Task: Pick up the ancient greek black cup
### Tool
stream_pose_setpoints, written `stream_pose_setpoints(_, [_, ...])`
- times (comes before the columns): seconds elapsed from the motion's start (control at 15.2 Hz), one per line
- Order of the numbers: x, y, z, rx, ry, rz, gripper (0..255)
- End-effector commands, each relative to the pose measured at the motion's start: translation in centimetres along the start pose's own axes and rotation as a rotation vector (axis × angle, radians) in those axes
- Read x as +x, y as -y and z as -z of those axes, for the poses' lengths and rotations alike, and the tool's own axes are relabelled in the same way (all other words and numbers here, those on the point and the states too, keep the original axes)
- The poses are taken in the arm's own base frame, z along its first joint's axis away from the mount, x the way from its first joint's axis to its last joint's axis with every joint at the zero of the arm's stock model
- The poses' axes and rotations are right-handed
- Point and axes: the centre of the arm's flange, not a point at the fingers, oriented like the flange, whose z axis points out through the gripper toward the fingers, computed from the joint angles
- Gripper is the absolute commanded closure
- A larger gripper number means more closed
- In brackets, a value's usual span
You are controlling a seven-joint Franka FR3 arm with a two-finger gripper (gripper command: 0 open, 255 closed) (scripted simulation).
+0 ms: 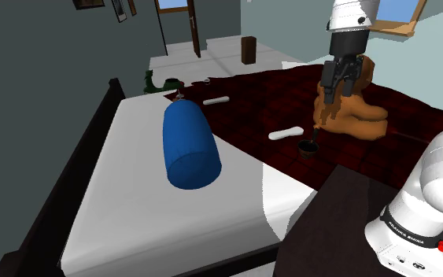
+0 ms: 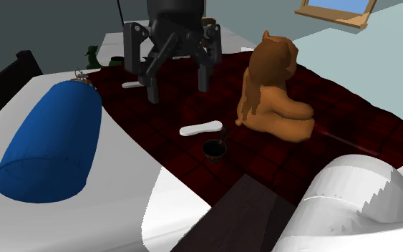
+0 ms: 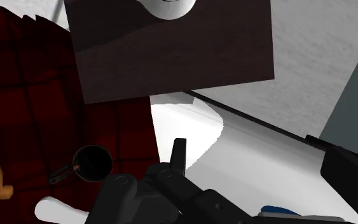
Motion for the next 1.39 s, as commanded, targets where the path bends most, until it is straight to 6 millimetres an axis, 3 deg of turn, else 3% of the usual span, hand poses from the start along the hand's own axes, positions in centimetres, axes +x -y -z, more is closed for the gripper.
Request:
stream_pose_setpoints(0.0, [0.0, 0.0, 0.0, 0.000, 0.000, 0.000, 0])
stream_pose_setpoints(1.32, [7.8, -19.7, -15.1, 0.017, -0.155, 0.114, 0])
